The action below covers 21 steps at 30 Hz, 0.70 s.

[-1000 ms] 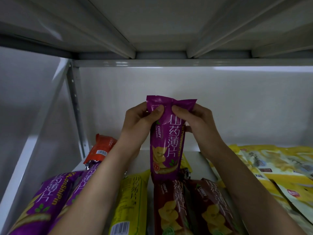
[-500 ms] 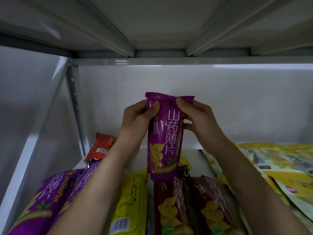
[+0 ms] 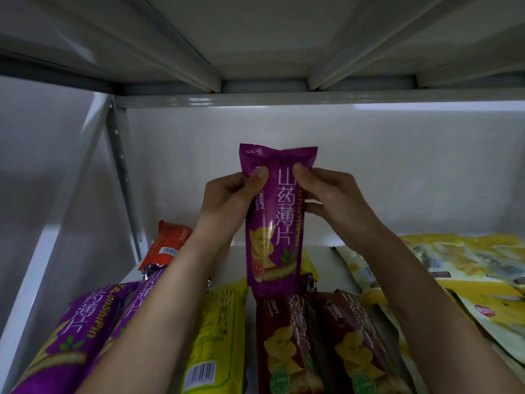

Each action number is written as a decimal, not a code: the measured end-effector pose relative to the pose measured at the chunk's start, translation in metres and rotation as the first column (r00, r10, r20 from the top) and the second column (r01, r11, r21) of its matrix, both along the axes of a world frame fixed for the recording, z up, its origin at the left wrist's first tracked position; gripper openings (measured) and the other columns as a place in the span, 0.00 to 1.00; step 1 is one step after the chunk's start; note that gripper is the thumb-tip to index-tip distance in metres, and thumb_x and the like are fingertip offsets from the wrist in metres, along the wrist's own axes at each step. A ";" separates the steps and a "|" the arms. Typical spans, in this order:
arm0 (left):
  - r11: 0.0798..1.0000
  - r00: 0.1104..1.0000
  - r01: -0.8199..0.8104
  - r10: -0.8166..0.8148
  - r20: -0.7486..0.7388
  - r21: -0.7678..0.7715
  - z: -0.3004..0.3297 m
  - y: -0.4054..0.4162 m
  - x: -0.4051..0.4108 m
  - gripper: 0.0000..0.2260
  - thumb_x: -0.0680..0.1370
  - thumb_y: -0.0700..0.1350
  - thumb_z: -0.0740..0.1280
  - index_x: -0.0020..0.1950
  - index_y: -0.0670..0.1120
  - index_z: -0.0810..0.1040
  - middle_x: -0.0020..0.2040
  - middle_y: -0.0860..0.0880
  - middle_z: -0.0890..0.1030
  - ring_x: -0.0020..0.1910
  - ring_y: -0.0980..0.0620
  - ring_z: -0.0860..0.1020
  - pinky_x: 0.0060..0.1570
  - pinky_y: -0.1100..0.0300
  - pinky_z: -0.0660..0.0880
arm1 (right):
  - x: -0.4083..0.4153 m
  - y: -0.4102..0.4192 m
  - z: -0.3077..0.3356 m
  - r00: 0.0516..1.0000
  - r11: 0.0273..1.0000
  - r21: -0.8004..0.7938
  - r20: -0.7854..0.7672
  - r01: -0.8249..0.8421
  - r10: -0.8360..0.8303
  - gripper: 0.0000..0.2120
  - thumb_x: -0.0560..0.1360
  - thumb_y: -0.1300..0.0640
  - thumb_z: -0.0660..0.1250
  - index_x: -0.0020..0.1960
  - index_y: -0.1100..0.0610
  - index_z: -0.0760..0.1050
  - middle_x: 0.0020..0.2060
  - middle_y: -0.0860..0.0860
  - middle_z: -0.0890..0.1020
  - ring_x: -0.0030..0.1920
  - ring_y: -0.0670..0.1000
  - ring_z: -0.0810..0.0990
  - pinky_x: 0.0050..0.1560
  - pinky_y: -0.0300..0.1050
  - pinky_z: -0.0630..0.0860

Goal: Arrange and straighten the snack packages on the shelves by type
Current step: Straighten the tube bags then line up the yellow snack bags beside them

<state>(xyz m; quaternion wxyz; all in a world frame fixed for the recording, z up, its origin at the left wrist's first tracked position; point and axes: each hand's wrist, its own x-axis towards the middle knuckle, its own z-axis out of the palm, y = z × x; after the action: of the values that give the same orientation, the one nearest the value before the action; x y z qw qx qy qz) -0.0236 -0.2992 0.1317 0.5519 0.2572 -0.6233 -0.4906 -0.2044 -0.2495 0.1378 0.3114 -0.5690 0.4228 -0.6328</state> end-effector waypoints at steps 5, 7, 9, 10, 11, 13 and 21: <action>0.999 0.997 0.052 -0.052 0.057 0.004 0.002 -0.001 0.000 0.26 0.73 0.59 0.70 0.60 0.41 0.85 0.54 0.46 0.88 0.54 0.47 0.87 0.59 0.53 0.82 | -0.002 -0.003 -0.004 0.999 0.998 -0.043 -0.026 0.042 -0.044 0.11 0.80 0.54 0.70 0.55 0.61 0.86 0.49 0.54 0.89 0.51 0.52 0.88 0.54 0.48 0.84; 0.995 0.989 0.098 -0.100 0.106 0.023 0.001 0.001 -0.002 0.24 0.74 0.60 0.70 0.61 0.43 0.84 0.55 0.47 0.88 0.56 0.48 0.86 0.61 0.53 0.80 | -0.003 -0.003 -0.004 0.997 0.996 -0.057 -0.016 0.069 -0.070 0.11 0.80 0.54 0.70 0.56 0.61 0.86 0.49 0.53 0.89 0.51 0.52 0.88 0.53 0.47 0.84; 0.995 0.991 0.092 -0.094 0.098 0.029 0.001 0.001 -0.003 0.20 0.77 0.56 0.71 0.61 0.43 0.84 0.54 0.46 0.88 0.55 0.47 0.86 0.61 0.51 0.81 | -0.003 -0.003 -0.002 0.997 0.996 -0.047 -0.015 0.075 -0.076 0.12 0.80 0.53 0.71 0.56 0.61 0.86 0.49 0.54 0.89 0.51 0.52 0.88 0.54 0.48 0.84; 0.997 0.994 0.067 -0.069 0.086 0.029 0.001 0.002 -0.003 0.17 0.78 0.53 0.71 0.60 0.42 0.85 0.54 0.46 0.88 0.54 0.46 0.87 0.59 0.51 0.82 | -0.003 -0.003 -0.002 0.998 0.998 -0.025 -0.018 0.060 -0.061 0.14 0.79 0.51 0.72 0.57 0.61 0.86 0.50 0.54 0.89 0.52 0.53 0.88 0.56 0.50 0.84; 0.999 0.996 0.040 -0.042 0.074 0.030 0.001 0.003 -0.003 0.16 0.80 0.51 0.70 0.59 0.41 0.85 0.53 0.45 0.88 0.54 0.45 0.87 0.57 0.53 0.83 | -0.004 -0.003 -0.002 0.999 1.000 0.005 -0.016 0.031 -0.031 0.18 0.77 0.48 0.73 0.57 0.61 0.85 0.51 0.54 0.89 0.53 0.54 0.88 0.58 0.52 0.84; 1.000 0.998 0.012 -0.013 0.056 0.023 0.002 0.003 -0.002 0.14 0.81 0.49 0.70 0.59 0.40 0.85 0.53 0.43 0.88 0.53 0.44 0.87 0.54 0.54 0.84 | -0.005 -0.003 -0.001 0.999 0.996 0.070 -0.011 -0.048 0.049 0.24 0.72 0.44 0.73 0.59 0.60 0.85 0.53 0.53 0.88 0.56 0.54 0.87 0.61 0.52 0.82; 0.987 0.975 0.147 -0.156 0.157 0.067 -0.003 -0.003 -0.001 0.25 0.75 0.60 0.75 0.63 0.44 0.84 0.57 0.45 0.87 0.57 0.44 0.86 0.65 0.46 0.78 | -0.005 -0.002 -0.003 1.000 1.000 0.010 0.009 0.017 -0.017 0.13 0.78 0.54 0.73 0.58 0.62 0.85 0.51 0.55 0.89 0.53 0.53 0.88 0.58 0.49 0.84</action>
<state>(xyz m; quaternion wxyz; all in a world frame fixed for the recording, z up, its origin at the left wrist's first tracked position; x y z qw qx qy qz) -0.0248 -0.3019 0.1291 0.4535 0.2629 -0.6700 -0.5257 -0.2095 -0.2518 0.1350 0.3108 -0.5608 0.4294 -0.6360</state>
